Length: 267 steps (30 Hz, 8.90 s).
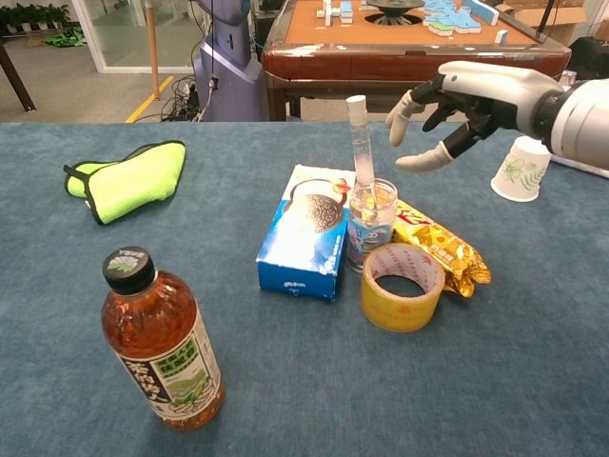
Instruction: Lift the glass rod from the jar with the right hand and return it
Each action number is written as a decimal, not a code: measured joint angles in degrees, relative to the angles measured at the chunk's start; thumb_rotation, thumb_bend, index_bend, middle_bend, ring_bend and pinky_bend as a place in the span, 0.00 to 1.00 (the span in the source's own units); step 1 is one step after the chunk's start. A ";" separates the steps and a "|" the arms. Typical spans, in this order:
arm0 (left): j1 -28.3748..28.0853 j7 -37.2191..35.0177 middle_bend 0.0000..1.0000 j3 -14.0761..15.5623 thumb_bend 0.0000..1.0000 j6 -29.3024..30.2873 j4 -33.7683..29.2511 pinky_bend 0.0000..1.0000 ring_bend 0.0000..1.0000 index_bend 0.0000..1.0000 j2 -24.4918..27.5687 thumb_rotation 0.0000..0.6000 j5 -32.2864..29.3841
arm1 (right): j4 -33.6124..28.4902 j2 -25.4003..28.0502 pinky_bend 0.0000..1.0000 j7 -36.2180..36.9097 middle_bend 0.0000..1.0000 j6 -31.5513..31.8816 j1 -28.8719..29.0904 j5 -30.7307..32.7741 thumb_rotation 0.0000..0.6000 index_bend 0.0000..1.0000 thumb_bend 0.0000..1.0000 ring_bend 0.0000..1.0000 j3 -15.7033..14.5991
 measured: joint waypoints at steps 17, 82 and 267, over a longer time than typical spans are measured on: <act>0.19 0.72 0.25 0.09 0.24 -0.19 -0.67 0.16 0.31 0.25 0.55 1.00 -0.47 | 4.45 -2.78 0.18 0.29 0.23 -3.65 4.56 3.76 1.00 0.48 0.31 0.08 -0.67; 0.17 0.61 0.25 -0.12 0.24 -0.43 0.03 0.16 0.31 0.25 0.42 1.00 -1.30 | 7.33 -3.97 0.18 9.33 0.29 -2.65 5.57 -2.15 1.00 0.56 0.51 0.09 -3.72; 0.19 0.58 0.25 0.45 0.24 -0.20 -0.64 0.16 0.31 0.25 0.99 1.00 -0.47 | 2.47 1.61 0.19 20.43 0.44 10.68 -1.44 -17.40 1.00 0.67 0.54 0.26 -2.31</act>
